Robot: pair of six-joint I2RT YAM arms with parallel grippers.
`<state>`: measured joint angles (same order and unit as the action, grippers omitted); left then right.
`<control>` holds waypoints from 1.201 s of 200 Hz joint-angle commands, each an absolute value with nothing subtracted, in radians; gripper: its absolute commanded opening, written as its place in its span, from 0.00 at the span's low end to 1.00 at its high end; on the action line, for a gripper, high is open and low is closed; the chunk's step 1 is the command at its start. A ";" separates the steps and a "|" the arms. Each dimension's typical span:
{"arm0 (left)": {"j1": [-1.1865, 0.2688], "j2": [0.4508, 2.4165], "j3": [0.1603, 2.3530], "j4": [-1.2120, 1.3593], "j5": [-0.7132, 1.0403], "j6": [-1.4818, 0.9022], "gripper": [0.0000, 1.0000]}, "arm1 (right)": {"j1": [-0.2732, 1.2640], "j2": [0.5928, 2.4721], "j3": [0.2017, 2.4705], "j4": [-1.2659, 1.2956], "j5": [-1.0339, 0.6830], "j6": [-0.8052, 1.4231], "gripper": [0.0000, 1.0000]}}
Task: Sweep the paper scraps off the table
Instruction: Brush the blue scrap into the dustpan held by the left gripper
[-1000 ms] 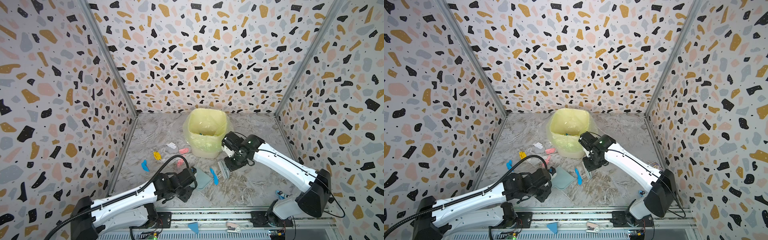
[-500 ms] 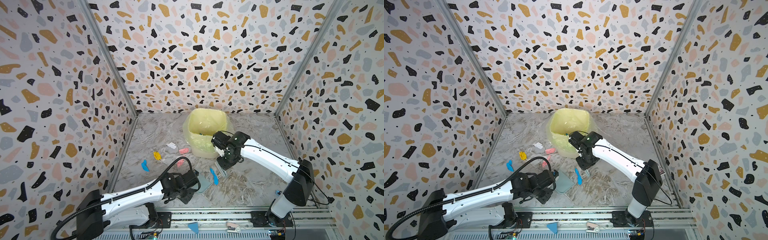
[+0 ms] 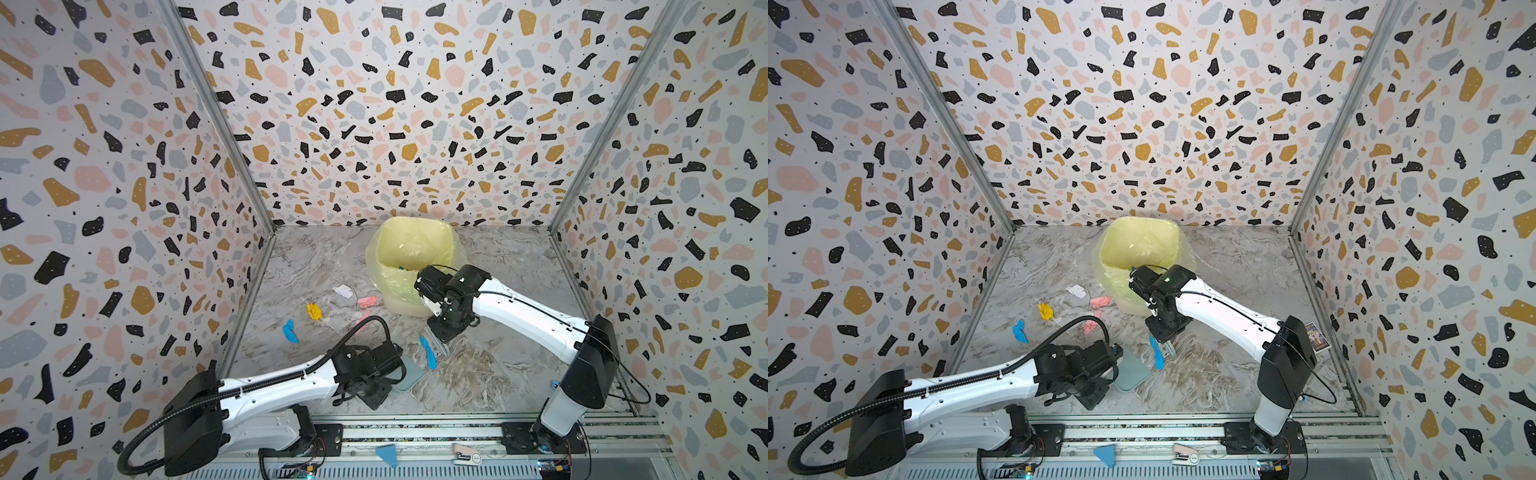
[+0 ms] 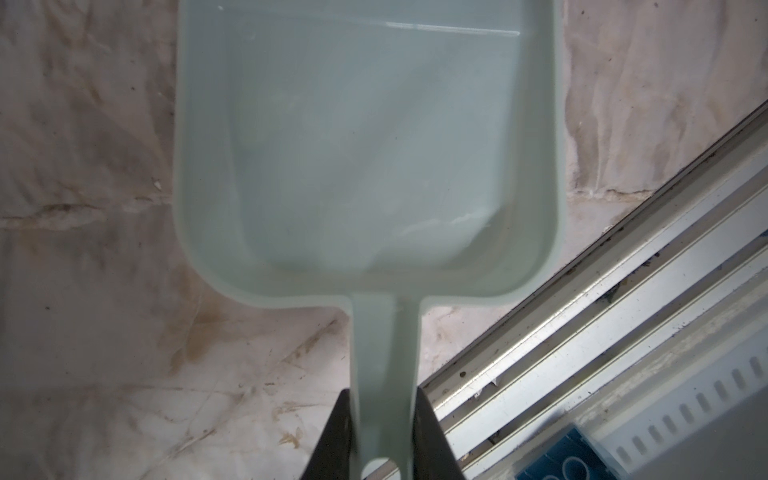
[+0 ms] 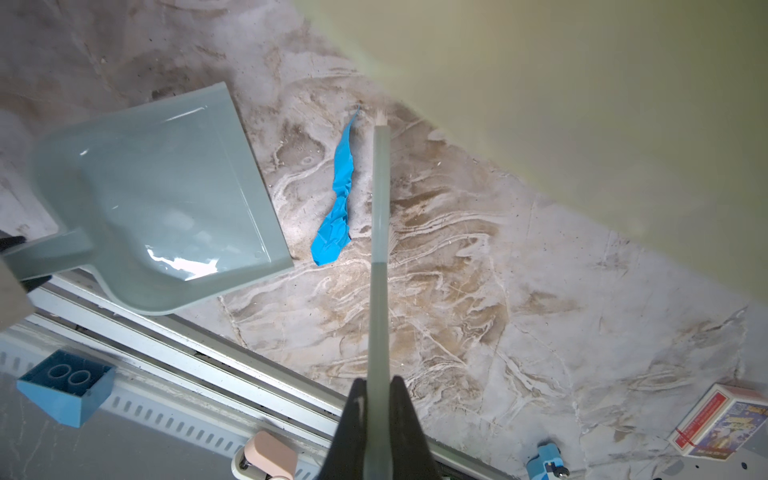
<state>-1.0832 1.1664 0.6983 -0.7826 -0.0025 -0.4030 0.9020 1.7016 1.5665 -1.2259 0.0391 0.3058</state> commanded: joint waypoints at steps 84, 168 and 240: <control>-1.088 1.202 0.713 -0.776 0.025 -0.376 0.21 | 0.932 1.730 1.637 -1.232 -0.018 0.284 0.00; -1.088 1.217 0.710 -0.779 0.028 -0.373 0.21 | 0.987 1.739 1.706 -1.210 -0.169 0.268 0.00; -1.088 1.220 0.712 -0.779 0.029 -0.370 0.21 | 0.943 1.709 1.692 -1.272 -0.002 0.279 0.00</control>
